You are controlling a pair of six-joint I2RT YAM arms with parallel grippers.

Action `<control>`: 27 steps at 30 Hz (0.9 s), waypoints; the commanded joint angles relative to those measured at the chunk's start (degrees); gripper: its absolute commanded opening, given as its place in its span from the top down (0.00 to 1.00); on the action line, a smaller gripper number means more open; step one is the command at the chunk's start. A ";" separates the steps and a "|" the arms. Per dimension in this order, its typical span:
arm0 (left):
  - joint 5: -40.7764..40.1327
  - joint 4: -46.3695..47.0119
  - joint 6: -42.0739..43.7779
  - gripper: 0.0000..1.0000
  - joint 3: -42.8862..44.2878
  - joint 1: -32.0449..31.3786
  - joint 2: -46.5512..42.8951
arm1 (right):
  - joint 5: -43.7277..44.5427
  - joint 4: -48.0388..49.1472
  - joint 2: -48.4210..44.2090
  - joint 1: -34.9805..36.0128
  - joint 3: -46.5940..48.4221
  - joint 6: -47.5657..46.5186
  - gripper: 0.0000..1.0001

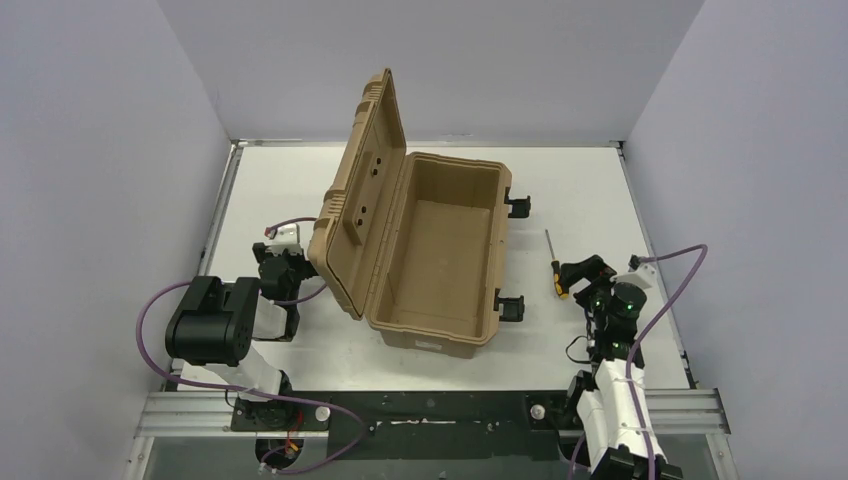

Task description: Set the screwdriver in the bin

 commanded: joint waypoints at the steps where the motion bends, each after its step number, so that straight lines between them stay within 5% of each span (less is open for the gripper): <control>1: -0.45 2.61 -0.49 0.03 1.16 -0.20 -0.48 | 1.12 3.31 1.53 -0.29 4.62 -3.00 0.00; 9: -0.45 2.65 -0.44 0.03 1.16 -0.20 -0.47 | 5.77 -3.20 8.86 -0.29 16.88 -11.38 0.00; 16: -0.45 2.69 -0.44 0.03 1.16 -0.20 -0.52 | 7.30 -21.33 30.51 0.16 35.05 -21.79 0.00; 21: -0.46 2.65 -0.45 0.03 1.11 -0.20 -0.45 | 6.58 -27.86 46.71 4.68 42.04 -27.04 0.00; 27: -0.45 2.66 -0.45 0.03 1.16 -0.20 -0.52 | 11.57 -28.63 54.40 12.48 43.49 -27.82 0.00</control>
